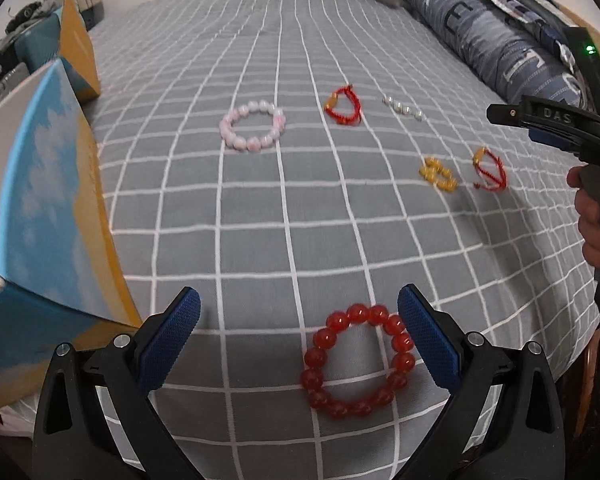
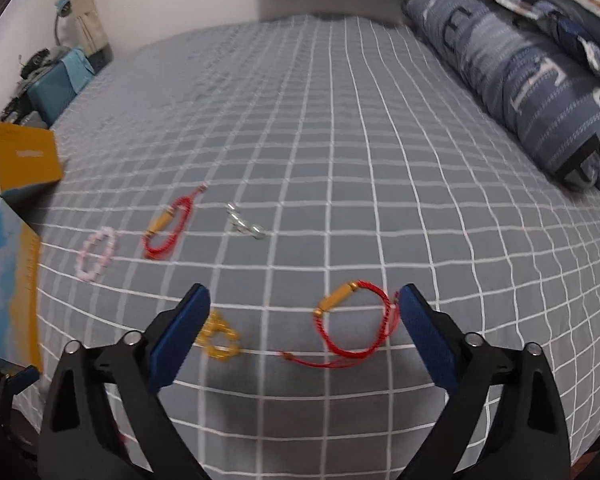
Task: Organize jewelry
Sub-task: 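Grasp the red cord bracelet with the right tool while the left tool grasps the red bead bracelet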
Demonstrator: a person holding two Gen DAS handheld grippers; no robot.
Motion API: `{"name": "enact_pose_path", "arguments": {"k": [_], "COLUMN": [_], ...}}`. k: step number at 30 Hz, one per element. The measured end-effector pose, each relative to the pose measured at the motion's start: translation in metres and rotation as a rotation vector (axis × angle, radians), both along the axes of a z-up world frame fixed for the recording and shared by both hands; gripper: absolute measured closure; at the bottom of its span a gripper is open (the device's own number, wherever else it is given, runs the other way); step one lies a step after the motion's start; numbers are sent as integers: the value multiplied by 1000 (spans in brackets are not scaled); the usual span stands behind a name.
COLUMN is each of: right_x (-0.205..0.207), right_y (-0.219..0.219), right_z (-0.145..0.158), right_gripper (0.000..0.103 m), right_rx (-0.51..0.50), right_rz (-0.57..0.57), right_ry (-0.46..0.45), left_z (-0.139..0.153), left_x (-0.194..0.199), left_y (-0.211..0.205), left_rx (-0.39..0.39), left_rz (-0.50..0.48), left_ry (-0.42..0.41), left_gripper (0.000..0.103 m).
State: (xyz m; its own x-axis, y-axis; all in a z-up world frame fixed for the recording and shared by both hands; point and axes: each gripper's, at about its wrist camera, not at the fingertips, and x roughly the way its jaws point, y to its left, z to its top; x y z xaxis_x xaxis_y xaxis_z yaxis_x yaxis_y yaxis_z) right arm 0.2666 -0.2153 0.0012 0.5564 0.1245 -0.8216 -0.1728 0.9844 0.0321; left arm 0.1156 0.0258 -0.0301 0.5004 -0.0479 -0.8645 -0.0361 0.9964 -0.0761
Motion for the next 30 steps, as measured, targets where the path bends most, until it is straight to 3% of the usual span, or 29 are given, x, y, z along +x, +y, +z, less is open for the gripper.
{"name": "enact_pose_path", "arguments": {"k": [5, 13, 19, 28, 30], "right_x": [16, 30, 32, 34, 33], "right_y": [-13, -17, -18, -16, -16], "right_z": [-31, -60, -68, -69, -69], "right_gripper": [19, 30, 42, 61, 66], "right_rx": [-17, -53, -60, -65, -65], "right_rz": [-34, -66, -82, -74, -78], "right_ry": [72, 139, 162, 175, 178], "left_z": [-23, -32, -35, -31, -31], "left_x": [-4, -10, -15, -17, -17], "left_y": [0, 0, 1, 3, 3], "left_rx": [-22, -7, 8, 32, 28], "left_rz": [-6, -7, 9, 0, -3], "left_ry": [48, 31, 27, 40, 44], "left_gripper": [7, 8, 19, 60, 73]}}
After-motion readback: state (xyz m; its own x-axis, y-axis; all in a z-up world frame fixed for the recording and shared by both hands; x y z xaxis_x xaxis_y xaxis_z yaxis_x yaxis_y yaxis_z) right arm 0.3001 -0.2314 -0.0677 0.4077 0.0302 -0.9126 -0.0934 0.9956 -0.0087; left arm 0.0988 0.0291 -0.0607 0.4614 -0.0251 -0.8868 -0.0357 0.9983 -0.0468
